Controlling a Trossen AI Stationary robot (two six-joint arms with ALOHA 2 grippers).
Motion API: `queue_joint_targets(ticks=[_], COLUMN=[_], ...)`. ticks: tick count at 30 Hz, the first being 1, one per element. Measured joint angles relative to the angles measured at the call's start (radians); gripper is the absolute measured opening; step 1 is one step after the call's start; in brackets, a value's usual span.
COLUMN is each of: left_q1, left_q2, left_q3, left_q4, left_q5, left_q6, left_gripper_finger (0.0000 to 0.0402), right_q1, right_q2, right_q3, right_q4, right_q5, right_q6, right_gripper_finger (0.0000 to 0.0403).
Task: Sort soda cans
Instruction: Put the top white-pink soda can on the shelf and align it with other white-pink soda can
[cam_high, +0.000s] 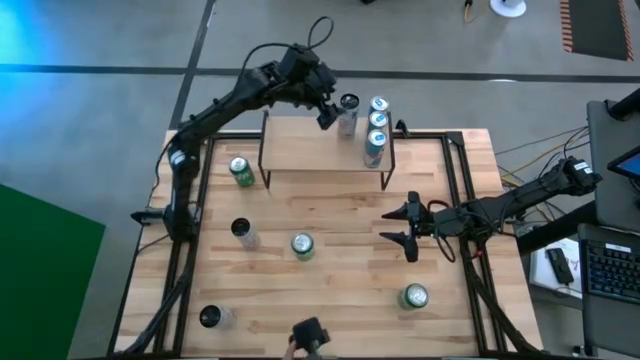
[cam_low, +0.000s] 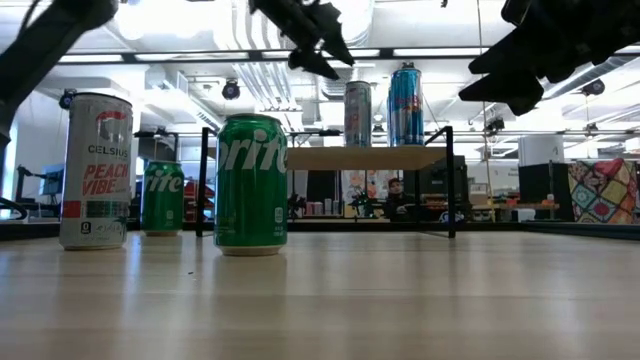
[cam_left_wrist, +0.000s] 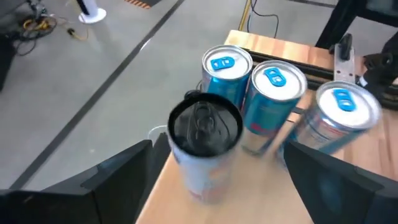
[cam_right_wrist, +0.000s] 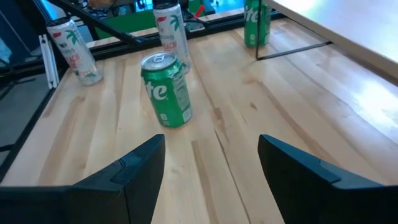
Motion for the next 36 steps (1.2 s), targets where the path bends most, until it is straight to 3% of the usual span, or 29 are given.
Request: queue_joint_targets(ticks=[6,11,15,17,20,25,29,32,36], left_q1=[-0.046,-0.111,-0.240,-0.346,-0.549,-0.902,-1.102,-1.170,-1.173], left_q2=[-0.153,-0.393,-0.629,-0.747,-0.898,-1.061,-1.105,-1.100,-1.087], left_q3=[-0.215,-0.598,-0.935,-1.092,-1.267,-1.458,-1.545,-1.570,-1.572], left_q4=[-0.004,0.211,0.360,0.418,0.466,0.461,0.451,0.391,0.312], left_q5=[-0.083,-0.105,-0.123,-0.208,-0.420,-0.704,-0.924,-1.034,-1.071], left_q6=[-0.017,-0.075,-0.151,-0.192,-0.257,-0.437,-0.616,-0.697,-0.804], left_gripper_finger=[0.0338,0.0325,0.0318,0.0316,0.0315,0.0315,0.0315,0.0315,0.0315], right_q1=[0.000,0.000,0.000,0.000,0.000,0.000,0.000,0.000,0.000], right_q2=[-0.001,0.000,0.000,0.002,0.002,0.002,0.002,0.002,0.002], right_q3=[0.000,0.000,0.000,0.000,0.000,0.005,0.005,0.005,0.005], right_q4=[-0.001,-0.004,-0.003,-0.003,0.005,0.038,0.062,0.061,0.059], right_q5=[0.000,-0.001,-0.002,-0.002,-0.001,-0.001,-0.001,-0.001,-0.001], right_q6=[0.008,0.012,0.015,0.018,0.019,0.047,0.055,0.055,0.054], right_gripper_finger=[0.0247,0.0247,0.0247,0.0247,0.0247,0.0247,0.0247,0.0247,0.0247])
